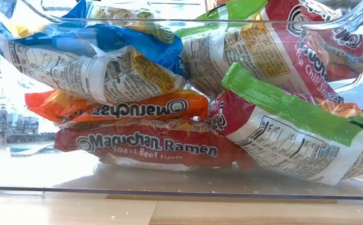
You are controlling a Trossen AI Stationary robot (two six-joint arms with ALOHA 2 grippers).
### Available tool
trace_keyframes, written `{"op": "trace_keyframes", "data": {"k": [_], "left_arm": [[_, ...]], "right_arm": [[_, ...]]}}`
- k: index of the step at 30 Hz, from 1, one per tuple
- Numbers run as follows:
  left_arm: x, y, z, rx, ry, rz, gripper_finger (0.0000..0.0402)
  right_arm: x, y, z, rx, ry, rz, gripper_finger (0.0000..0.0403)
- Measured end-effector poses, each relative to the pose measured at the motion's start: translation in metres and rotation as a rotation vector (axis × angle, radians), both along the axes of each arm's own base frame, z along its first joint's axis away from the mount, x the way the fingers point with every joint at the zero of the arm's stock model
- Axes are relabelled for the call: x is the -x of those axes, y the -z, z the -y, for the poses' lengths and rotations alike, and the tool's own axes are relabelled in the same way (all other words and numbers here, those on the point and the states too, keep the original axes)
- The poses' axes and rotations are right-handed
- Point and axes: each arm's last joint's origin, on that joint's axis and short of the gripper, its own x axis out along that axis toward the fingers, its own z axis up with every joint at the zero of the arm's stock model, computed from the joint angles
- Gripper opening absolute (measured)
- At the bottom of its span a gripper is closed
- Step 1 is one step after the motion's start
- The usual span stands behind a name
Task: Pick & Place Food Item
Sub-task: Put the orange seasoning into the top transparent bin
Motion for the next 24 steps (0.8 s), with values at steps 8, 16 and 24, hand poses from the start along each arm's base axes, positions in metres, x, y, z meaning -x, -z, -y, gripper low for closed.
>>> {"op": "trace_keyframes", "data": {"k": [8,16,24], "left_arm": [[0.001,0.002,-0.002,0.026,0.001,-0.009,0.0069],[0.001,0.001,0.001,0.116,0.041,0.009,0.0003],[0.003,-0.039,0.011,0.184,0.139,0.141,0.0]], "right_arm": [[0.002,0.0,-0.003,0.0,-0.01,-0.002,0.0175],[0.002,0.001,-0.004,0.0,-0.017,-0.013,0.0175],[0.002,0.0,-0.006,0.0,-0.022,-0.012,0.0175]]}}
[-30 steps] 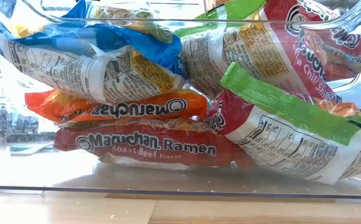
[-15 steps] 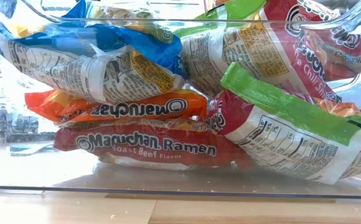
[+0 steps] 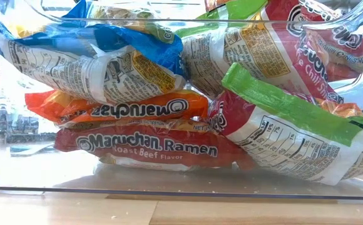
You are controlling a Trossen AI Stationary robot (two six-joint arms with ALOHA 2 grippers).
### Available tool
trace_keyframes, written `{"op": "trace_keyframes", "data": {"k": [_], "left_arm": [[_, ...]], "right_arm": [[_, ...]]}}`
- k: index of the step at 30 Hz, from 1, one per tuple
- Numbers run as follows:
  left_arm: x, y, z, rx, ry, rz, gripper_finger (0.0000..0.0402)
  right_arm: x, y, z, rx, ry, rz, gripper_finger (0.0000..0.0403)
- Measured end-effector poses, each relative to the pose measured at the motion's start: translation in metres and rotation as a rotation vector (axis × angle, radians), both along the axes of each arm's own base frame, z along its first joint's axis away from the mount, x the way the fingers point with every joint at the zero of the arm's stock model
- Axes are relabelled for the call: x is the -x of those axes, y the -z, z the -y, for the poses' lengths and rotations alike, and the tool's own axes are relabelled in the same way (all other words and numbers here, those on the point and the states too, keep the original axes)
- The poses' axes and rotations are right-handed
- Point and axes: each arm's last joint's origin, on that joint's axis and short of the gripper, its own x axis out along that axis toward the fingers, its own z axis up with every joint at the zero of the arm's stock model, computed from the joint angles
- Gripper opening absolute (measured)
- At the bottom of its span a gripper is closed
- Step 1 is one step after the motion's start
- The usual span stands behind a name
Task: Pick & Place Food Item
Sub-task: Put the orange seasoning into the top transparent bin
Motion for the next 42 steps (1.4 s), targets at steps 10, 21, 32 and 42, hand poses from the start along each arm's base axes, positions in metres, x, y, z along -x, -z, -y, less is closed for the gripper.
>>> {"op": "trace_keyframes", "data": {"k": [10,21,32,42], "left_arm": [[0.009,-0.047,0.003,-0.08,0.069,0.137,0.0002],[0.029,-0.031,-0.036,-0.008,-0.154,0.004,0.0158],[0.032,0.013,-0.051,0.183,-0.179,-0.136,0.0169],[0.044,0.005,-0.047,0.182,-0.294,-0.226,0.0175]], "right_arm": [[0.0,0.0,-0.005,0.004,-0.013,0.0,0.0175],[0.001,-0.001,-0.011,-0.008,-0.031,0.015,0.0175],[0.001,-0.001,-0.015,-0.037,-0.037,0.004,0.0175],[0.002,0.0,-0.018,-0.044,-0.044,-0.004,0.0175]]}}
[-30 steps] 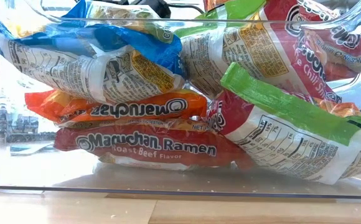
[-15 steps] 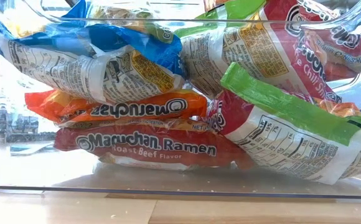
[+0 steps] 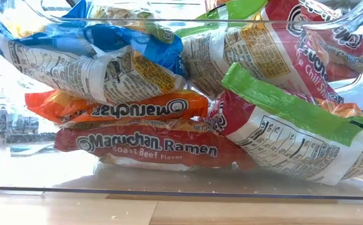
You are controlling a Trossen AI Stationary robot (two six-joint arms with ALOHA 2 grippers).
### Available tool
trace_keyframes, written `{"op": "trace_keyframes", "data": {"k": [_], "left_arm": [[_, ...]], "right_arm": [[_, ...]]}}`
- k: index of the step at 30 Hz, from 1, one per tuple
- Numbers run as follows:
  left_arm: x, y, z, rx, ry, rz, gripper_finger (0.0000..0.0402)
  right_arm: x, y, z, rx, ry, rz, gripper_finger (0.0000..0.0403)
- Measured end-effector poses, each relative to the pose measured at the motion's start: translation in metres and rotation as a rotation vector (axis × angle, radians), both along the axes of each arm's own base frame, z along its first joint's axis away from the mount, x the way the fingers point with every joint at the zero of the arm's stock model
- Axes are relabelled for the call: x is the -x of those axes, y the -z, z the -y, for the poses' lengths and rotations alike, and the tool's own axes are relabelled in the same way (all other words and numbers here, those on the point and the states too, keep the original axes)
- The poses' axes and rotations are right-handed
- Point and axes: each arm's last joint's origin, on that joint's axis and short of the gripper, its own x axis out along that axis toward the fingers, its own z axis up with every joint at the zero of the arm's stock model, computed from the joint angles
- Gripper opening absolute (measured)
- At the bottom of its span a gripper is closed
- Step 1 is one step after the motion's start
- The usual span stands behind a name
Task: Pick & Place Food Item
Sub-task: Put the orange seasoning into the top transparent bin
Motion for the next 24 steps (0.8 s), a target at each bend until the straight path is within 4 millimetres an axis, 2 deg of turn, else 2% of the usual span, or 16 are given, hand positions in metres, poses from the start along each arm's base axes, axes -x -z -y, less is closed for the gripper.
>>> {"op": "trace_keyframes", "data": {"k": [14,24], "left_arm": [[0.0,0.003,-0.001,0.061,-0.087,0.006,0.0175],[-0.005,0.014,-0.001,0.078,-0.086,-0.001,0.0175]], "right_arm": [[0.0,0.0,0.0,0.008,-0.001,-0.004,0.0175],[0.0,0.001,0.0,0.013,-0.003,-0.011,0.0175]]}}
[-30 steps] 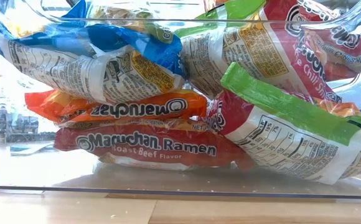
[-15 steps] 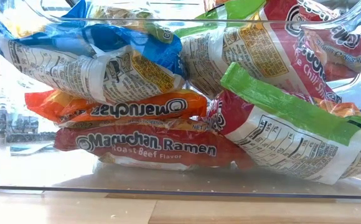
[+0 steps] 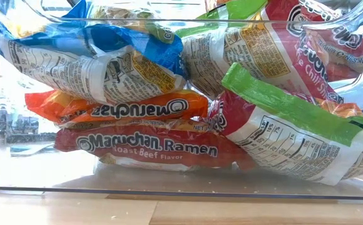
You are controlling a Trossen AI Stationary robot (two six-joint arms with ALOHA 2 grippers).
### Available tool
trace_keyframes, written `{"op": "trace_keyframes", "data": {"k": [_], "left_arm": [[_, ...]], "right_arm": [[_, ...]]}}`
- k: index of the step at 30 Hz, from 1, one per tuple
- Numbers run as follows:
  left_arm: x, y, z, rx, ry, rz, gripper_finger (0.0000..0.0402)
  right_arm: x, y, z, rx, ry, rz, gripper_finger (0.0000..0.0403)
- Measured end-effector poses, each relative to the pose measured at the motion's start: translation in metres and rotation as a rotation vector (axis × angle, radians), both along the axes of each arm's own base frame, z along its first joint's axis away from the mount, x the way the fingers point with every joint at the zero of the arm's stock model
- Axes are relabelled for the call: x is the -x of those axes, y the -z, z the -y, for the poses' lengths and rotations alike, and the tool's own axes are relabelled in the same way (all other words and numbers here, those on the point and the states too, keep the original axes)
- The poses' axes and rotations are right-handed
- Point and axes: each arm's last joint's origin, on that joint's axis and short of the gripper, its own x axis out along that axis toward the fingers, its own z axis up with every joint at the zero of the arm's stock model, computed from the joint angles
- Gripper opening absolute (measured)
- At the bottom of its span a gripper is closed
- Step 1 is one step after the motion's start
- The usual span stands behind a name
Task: Pick & Place Food Item
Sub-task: Put the orange seasoning into the top transparent bin
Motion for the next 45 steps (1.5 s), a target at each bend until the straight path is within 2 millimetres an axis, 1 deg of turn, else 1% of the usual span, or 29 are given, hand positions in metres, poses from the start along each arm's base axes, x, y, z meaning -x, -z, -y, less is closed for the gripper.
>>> {"op": "trace_keyframes", "data": {"k": [15,24,27,30,34,41,45], "left_arm": [[-0.006,0.003,0.002,0.04,0.007,0.046,0.015],[-0.006,0.003,0.001,0.025,-0.015,0.046,0.0149],[-0.005,0.008,0.002,0.038,-0.042,0.059,0.0146],[-0.002,0.018,0.005,0.057,-0.048,0.061,0.0135],[0.002,0.025,0.008,0.072,-0.049,0.068,0.0116],[0.002,0.027,0.009,0.077,-0.039,0.082,0.0082],[0.002,0.028,0.008,0.067,-0.047,0.078,0.0043]], "right_arm": [[0.001,0.002,0.0,0.003,0.0,-0.018,0.0175],[0.001,0.002,0.0,0.008,-0.002,-0.022,0.0175],[0.001,0.002,0.0,0.008,-0.002,-0.022,0.0175],[0.001,0.003,0.0,0.01,-0.002,-0.028,0.0175],[0.002,0.004,0.0,0.013,-0.003,-0.039,0.0175],[0.002,0.005,0.0,0.017,-0.004,-0.051,0.0175],[0.002,0.005,0.0,0.023,-0.006,-0.052,0.0175]]}}
